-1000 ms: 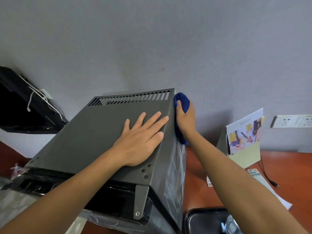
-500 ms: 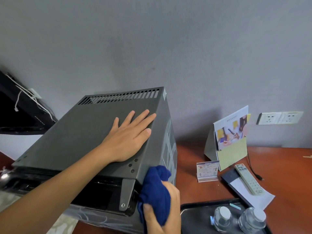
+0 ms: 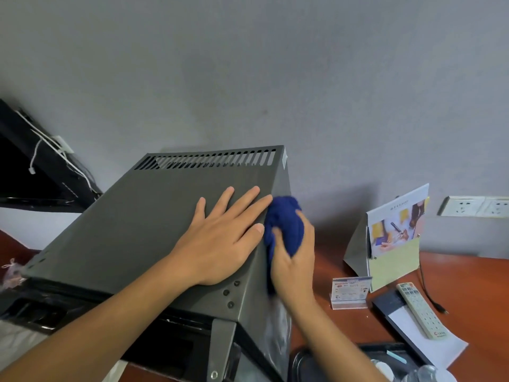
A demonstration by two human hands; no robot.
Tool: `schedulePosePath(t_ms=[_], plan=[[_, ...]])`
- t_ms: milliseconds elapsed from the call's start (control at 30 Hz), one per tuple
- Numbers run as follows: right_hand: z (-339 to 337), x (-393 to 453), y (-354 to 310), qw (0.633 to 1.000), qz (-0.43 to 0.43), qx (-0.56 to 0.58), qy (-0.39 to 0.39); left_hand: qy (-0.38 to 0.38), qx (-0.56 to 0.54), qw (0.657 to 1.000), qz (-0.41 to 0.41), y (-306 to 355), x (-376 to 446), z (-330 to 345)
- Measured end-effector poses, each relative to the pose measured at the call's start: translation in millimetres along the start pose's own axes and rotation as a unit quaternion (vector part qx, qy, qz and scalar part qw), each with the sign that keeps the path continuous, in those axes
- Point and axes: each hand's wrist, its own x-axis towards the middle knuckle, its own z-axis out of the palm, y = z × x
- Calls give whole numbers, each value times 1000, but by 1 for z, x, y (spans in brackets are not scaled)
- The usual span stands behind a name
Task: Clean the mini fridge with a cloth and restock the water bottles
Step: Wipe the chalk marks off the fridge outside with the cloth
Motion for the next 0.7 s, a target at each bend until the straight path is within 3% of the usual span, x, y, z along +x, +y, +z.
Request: schedulePosePath(t_ms=[67, 200, 367, 533, 633, 700], plan=[[7, 42, 18, 998, 46, -33, -2, -1, -2, 1000, 4, -1, 0, 0], [19, 116, 50, 995, 53, -79, -23, -4, -5, 1000, 2, 1, -1, -2], [18, 120, 56, 994, 89, -63, -19, -4, -9, 1000, 0, 1, 0, -5], [6, 53, 34, 994, 88, -52, -38, 0, -4, 1000, -4, 0, -1, -4], [-15, -29, 28, 988, 148, -38, -6, 4, 2, 1000, -5, 1, -1, -3], [-22, -75, 8, 986, 151, -46, -57, 1, 1, 1000, -9, 1, -1, -3]])
